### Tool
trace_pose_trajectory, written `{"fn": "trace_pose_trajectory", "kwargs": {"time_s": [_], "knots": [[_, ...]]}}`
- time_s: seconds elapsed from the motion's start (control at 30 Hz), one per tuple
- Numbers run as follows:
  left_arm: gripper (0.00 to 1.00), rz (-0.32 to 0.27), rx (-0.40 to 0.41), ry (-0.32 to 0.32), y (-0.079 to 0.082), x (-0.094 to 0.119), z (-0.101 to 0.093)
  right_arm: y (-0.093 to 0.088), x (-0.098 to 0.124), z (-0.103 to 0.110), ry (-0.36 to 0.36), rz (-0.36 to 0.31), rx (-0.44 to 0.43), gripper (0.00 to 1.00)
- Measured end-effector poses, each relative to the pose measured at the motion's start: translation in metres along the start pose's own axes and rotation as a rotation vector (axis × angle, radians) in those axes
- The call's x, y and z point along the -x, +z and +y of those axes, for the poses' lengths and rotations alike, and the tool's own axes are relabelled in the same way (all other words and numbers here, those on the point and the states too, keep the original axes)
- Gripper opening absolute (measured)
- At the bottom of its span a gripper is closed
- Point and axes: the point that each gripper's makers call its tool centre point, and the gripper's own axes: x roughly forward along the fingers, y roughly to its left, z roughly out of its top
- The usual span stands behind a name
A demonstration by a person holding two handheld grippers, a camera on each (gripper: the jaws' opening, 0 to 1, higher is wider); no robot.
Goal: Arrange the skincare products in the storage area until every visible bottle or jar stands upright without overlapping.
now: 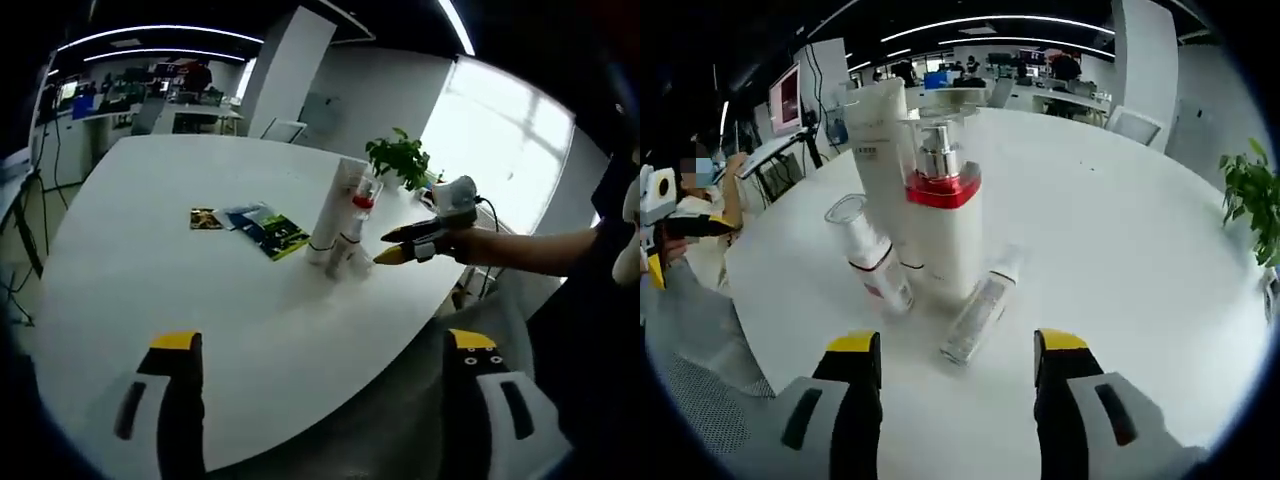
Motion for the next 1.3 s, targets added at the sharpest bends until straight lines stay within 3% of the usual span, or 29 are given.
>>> {"fn": "trace_pose_trajectory", "kwargs": {"time_s": [0.1,0.4,0.57,0.9,1.3], "knots": [[0.92,0.006,0.005,0.002,-0.001,0.000,0.001,-0.003,-0.009,-0.004,-0.004,0.018,0.006,0.54],[0.92,0.033,0.015,0.021,-0.005,-0.002,0.006,-0.009,-0.029,-0.006,-0.002,0.071,0.032,0.53],[0.92,0.047,0.017,0.031,-0.007,-0.004,0.011,-0.013,-0.034,-0.012,-0.031,0.113,0.108,0.46],[0.92,0.061,0.026,0.036,-0.012,-0.005,0.011,-0.020,-0.037,-0.030,-0.035,0.142,0.117,0.34],[0.92,0.071,0.039,0.033,-0.013,-0.006,0.011,-0.008,-0.051,-0.047,-0.019,0.161,0.160,0.26]]}}
